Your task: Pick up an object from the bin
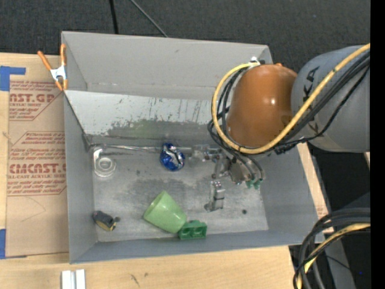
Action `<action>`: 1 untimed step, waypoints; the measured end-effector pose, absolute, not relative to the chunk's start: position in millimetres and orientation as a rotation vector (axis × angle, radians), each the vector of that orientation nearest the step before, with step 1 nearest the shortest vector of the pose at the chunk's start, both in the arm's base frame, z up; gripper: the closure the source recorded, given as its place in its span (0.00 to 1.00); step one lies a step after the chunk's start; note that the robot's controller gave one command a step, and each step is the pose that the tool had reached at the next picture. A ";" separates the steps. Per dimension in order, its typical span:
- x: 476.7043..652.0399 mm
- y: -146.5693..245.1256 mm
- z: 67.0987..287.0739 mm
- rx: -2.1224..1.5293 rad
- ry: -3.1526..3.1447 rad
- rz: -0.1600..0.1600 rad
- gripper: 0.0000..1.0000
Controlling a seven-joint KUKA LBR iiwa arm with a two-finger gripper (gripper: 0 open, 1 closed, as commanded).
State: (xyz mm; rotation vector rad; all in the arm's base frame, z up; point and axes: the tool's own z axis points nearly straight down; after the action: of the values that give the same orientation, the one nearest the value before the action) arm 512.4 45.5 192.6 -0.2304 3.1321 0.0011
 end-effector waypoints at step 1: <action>495.0 44.4 75.0 -0.397 3.125 -0.002 0.00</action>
Offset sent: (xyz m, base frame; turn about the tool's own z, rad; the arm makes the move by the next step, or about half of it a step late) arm -0.0159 -0.0005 -0.1147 -0.1044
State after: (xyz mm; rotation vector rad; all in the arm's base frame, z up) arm 495.0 44.4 75.0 -0.3969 3.1247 -0.0024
